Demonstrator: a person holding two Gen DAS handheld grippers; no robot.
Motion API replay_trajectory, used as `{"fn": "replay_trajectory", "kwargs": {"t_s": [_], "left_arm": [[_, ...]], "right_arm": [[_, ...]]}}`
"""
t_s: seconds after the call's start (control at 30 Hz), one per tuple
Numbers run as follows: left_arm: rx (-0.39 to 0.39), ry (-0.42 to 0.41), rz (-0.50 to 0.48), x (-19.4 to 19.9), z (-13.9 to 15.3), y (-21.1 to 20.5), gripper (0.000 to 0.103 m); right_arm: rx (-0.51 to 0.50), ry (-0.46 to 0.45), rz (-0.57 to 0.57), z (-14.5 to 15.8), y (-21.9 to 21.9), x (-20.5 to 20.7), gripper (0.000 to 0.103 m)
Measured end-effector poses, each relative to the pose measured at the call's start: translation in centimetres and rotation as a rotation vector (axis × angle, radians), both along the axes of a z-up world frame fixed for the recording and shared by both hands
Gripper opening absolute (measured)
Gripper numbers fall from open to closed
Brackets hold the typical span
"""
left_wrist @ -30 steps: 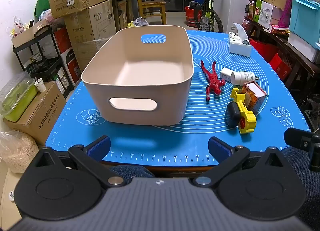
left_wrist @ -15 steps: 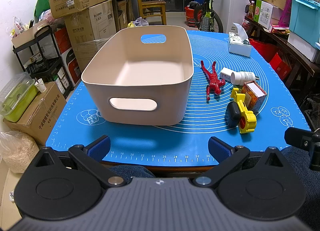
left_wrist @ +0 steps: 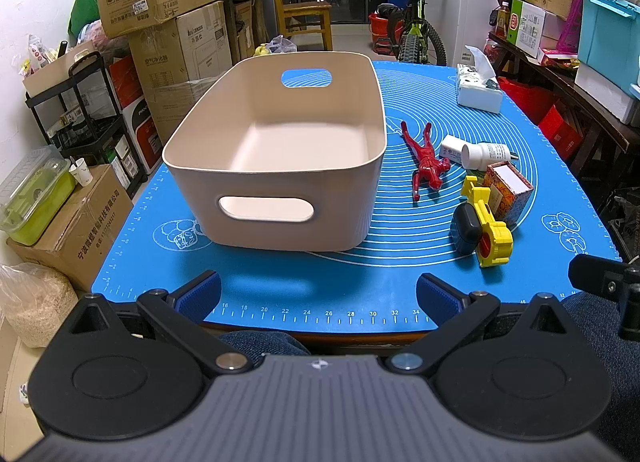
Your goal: Organize rigid objects
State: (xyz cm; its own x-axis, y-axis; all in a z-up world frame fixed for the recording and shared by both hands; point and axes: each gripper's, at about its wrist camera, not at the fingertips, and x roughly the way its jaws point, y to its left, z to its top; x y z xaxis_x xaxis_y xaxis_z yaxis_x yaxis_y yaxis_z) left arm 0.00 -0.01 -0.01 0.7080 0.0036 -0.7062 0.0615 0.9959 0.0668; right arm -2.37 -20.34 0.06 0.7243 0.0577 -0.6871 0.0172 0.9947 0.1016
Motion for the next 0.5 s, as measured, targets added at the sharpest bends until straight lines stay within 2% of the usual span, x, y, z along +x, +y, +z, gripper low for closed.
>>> {"fn": "replay_trajectory", "kwargs": {"t_s": [0.5], "left_arm": [[0.001, 0.0, 0.0, 0.01, 0.0, 0.0, 0.103]], "right_arm": [[0.001, 0.003, 0.001, 0.02, -0.07, 0.14, 0.101]]}}
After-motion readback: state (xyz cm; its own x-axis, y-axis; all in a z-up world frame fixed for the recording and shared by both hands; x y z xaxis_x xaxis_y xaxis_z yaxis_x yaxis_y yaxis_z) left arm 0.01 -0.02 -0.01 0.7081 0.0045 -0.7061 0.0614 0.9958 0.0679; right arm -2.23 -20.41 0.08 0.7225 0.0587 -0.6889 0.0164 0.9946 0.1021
